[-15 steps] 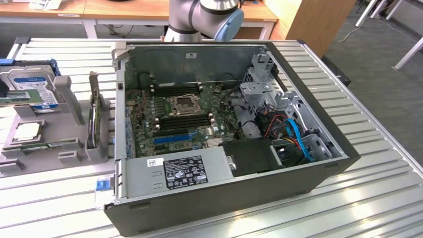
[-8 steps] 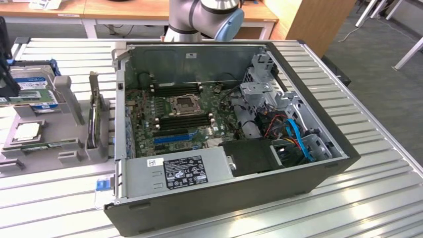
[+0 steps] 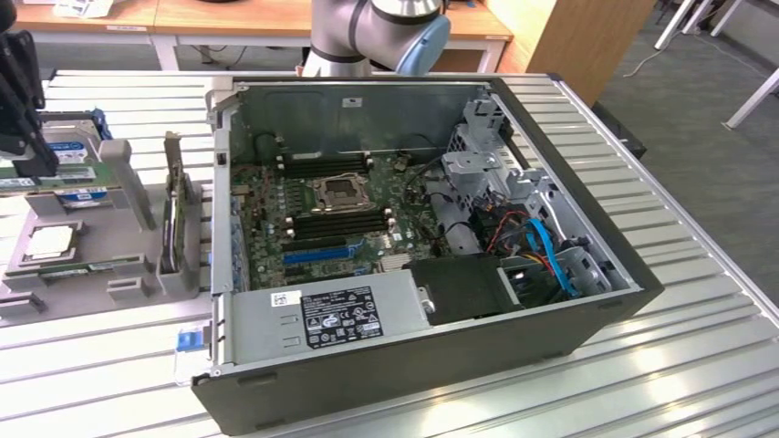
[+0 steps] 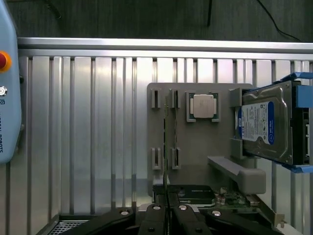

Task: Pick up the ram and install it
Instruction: 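Pick up the ram and move it above insertion slot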

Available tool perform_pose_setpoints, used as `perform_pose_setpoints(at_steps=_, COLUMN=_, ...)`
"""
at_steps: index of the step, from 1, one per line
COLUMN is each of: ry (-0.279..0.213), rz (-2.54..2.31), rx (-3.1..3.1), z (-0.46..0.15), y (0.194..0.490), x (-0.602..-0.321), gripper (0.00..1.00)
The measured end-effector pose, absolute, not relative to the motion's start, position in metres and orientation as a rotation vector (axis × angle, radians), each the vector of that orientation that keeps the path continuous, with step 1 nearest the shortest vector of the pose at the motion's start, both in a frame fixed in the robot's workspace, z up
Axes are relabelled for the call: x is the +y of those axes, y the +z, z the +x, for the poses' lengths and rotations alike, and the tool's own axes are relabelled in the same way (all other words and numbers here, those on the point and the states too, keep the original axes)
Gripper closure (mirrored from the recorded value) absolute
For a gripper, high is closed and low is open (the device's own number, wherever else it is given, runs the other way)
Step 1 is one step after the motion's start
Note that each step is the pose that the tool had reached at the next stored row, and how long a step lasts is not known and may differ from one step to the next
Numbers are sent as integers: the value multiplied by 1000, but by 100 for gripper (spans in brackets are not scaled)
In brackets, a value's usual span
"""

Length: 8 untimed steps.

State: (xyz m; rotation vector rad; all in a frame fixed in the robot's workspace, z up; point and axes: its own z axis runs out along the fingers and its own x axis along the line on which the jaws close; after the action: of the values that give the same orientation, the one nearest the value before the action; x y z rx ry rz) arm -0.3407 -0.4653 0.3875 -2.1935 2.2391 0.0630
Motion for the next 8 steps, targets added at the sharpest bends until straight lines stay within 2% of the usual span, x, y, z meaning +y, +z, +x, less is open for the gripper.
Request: perform_pose_setpoints(at_steps=8, ry=63, rz=-2202, rx=2231, z=-322, y=387, x=-465, gripper=88)
